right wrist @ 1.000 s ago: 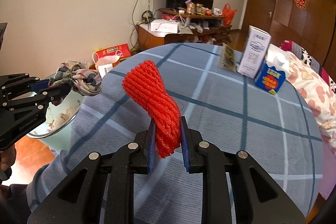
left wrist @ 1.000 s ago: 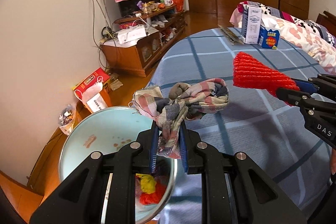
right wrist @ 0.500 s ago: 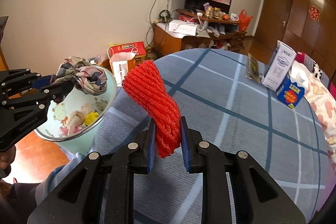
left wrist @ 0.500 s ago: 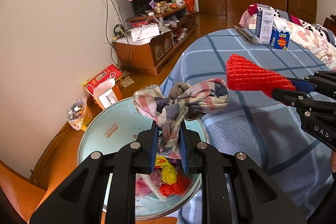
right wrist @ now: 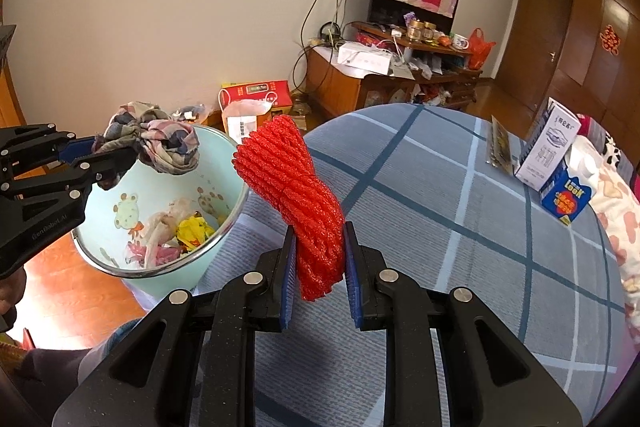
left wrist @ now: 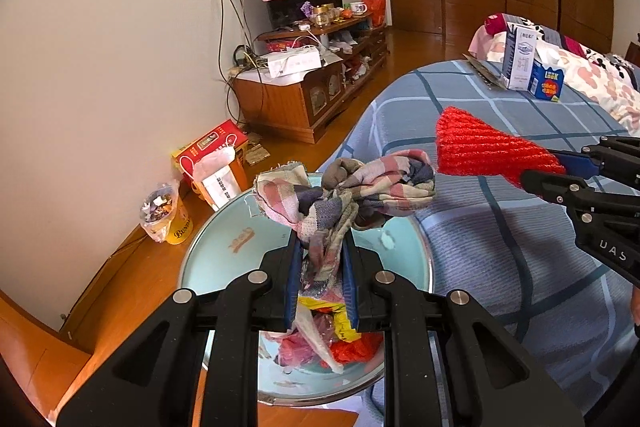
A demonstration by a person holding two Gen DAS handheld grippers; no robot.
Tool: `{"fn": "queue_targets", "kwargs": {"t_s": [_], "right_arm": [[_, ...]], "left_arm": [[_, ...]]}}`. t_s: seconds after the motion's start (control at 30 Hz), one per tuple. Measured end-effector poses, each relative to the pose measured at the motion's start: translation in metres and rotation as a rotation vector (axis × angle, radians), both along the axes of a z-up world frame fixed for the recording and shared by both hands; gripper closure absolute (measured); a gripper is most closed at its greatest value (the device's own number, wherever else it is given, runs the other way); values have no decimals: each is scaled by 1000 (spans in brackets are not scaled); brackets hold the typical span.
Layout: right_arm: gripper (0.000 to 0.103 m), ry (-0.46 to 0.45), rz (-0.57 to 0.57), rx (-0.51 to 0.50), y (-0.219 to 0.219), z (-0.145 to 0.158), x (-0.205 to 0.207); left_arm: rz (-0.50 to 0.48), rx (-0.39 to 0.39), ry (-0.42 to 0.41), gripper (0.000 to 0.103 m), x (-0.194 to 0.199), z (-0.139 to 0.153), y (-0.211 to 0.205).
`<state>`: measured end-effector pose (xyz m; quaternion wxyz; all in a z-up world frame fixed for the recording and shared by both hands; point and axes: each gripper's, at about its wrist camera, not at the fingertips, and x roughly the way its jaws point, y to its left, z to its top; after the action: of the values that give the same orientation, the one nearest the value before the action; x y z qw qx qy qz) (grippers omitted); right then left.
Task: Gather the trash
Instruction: 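Carry the patterned cloth and red mesh net over the bin with both tools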
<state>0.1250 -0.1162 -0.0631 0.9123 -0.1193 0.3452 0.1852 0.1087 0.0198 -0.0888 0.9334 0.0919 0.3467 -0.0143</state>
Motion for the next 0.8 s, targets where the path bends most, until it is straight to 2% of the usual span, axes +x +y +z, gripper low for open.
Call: {"fn": "queue_targets", "kwargs": {"t_s": [0.8], "right_arm": [[81, -3, 58, -18, 33, 2, -1]], "left_arm": [[74, -2, -10, 85, -7, 1, 34]]}}
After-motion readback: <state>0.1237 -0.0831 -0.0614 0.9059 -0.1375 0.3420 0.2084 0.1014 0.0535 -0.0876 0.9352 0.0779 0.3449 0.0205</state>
